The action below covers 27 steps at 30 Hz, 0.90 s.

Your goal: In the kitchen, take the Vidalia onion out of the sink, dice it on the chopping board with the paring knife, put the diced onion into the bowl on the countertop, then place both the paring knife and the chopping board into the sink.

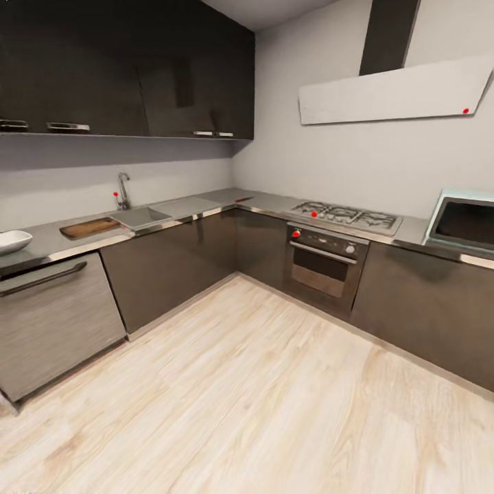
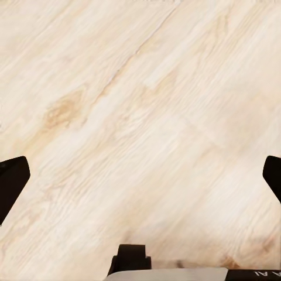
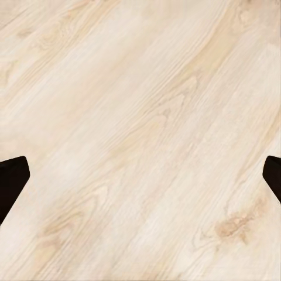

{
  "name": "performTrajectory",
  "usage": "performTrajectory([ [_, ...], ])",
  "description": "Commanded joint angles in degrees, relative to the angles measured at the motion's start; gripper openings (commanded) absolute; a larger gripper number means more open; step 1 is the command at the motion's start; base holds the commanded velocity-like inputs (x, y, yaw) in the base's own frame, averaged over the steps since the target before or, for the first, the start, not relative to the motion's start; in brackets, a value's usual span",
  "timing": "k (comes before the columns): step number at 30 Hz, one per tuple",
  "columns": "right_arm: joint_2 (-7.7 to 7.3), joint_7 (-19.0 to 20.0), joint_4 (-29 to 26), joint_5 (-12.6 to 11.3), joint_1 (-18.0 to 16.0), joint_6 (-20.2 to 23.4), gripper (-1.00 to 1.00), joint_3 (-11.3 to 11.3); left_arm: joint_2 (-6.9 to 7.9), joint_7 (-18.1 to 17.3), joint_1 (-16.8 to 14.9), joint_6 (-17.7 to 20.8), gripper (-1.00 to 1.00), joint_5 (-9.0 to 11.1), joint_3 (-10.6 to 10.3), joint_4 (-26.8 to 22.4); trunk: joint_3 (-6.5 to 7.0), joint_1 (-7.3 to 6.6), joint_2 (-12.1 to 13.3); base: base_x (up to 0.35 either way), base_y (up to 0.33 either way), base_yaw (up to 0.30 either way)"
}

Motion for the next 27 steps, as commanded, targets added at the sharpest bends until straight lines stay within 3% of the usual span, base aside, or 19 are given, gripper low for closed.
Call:
performTrajectory([
  [1,-0.01,-0.1,0.0,0.0,0.0,-0.2,1.00,0.0,-0.02,0.2,0.0,-0.1,1.00,0.0,0.0,-0.1,-0.05,0.02,0.0,0.165,-0.165,0.274],
  [15,-0.01,-0.1,0.0,0.0,0.0,-0.2,1.00,0.1,-0.02,0.2,0.0,-0.1,1.00,-0.1,-0.1,0.7,-0.05,0.02,0.0,0.194,-0.184,0.258],
  [27,-0.01,-0.1,0.0,0.1,0.0,-0.2,1.00,0.1,-0.02,0.2,0.0,-0.1,1.00,-0.1,-0.1,0.7,-0.05,0.02,0.0,0.221,-0.208,0.025],
])
